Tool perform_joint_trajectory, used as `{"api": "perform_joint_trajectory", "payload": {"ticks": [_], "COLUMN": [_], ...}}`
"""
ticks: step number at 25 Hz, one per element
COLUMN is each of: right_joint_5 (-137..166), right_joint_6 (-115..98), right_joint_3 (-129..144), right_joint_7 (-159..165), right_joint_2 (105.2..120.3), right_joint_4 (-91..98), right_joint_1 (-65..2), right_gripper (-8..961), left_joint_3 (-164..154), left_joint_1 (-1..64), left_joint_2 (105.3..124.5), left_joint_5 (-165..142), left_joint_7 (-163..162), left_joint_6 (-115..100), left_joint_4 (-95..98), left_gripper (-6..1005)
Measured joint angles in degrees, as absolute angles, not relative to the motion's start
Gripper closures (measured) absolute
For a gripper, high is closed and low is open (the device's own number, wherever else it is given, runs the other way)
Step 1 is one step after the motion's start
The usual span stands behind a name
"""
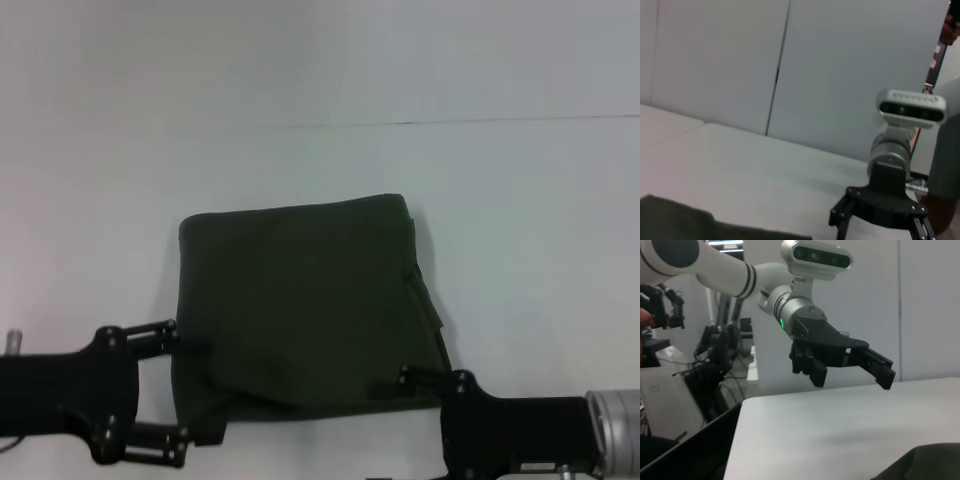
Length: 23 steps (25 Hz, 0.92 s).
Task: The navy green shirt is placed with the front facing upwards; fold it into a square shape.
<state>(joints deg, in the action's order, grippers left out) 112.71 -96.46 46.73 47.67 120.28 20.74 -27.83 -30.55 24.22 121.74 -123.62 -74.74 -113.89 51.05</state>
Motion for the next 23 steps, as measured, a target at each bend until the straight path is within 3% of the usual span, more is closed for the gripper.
{"api": "perform_joint_trajectory", "payload": {"ticks": [23], "right_joint_5": [112.6], "right_joint_6": [-91.0], "right_joint_3": [47.3], "right_joint_7": [48.2], "right_joint_2": [120.50], "right_joint_4": [16.8], "right_joint_1": [-31.4], "right_gripper": [6], "left_joint_3": [-30.5], "left_joint_1": [23.9], "left_joint_2": [122.21], "left_joint_5": [-127.2], "left_joint_7": [-73.7], "left_joint_6": [-114.6], "left_joint_4": [50.3], "left_gripper": [97]}}
